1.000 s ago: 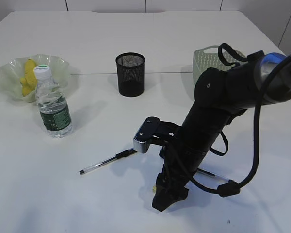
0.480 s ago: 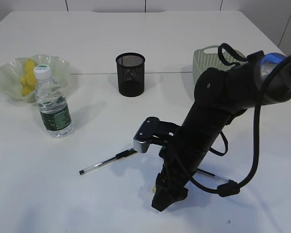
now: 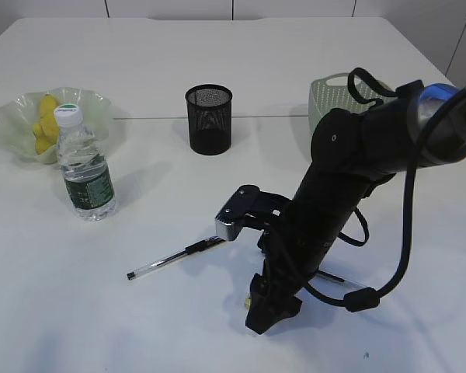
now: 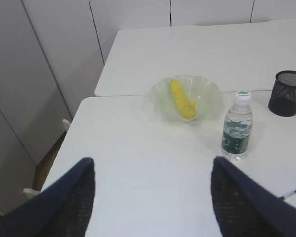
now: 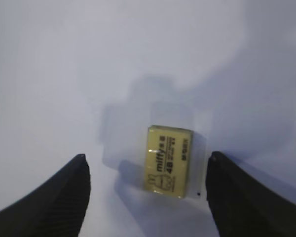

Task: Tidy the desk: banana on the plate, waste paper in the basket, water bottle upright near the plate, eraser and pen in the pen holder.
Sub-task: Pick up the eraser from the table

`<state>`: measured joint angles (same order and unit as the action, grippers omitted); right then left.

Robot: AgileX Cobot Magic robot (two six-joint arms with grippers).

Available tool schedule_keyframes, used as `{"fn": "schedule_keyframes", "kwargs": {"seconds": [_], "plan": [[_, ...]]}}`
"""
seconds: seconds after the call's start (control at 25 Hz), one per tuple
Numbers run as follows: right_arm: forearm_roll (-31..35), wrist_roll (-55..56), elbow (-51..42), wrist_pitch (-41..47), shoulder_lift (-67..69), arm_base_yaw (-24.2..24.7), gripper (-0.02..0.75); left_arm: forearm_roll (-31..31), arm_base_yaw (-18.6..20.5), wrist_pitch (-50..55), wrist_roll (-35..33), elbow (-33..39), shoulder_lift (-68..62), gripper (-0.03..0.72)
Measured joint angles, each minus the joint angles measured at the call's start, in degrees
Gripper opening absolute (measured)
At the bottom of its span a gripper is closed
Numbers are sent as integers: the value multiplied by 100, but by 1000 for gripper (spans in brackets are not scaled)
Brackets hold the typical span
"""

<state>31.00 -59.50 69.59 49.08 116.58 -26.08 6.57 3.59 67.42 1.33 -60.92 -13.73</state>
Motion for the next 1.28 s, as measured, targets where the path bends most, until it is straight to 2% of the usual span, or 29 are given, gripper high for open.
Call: {"fn": "schedule_keyframes", "kwargs": {"seconds": [0.4, 0.64, 1.28], "plan": [[-439, 418, 24, -232, 0, -13, 549, 22, 0, 4, 0, 0, 0, 512], [-947, 741, 24, -409, -21, -286, 549, 21, 0, 4, 0, 0, 0, 512], [-1355, 1256, 24, -810, -21, -378, 549, 21, 0, 54, 0, 0, 0, 502]]}}
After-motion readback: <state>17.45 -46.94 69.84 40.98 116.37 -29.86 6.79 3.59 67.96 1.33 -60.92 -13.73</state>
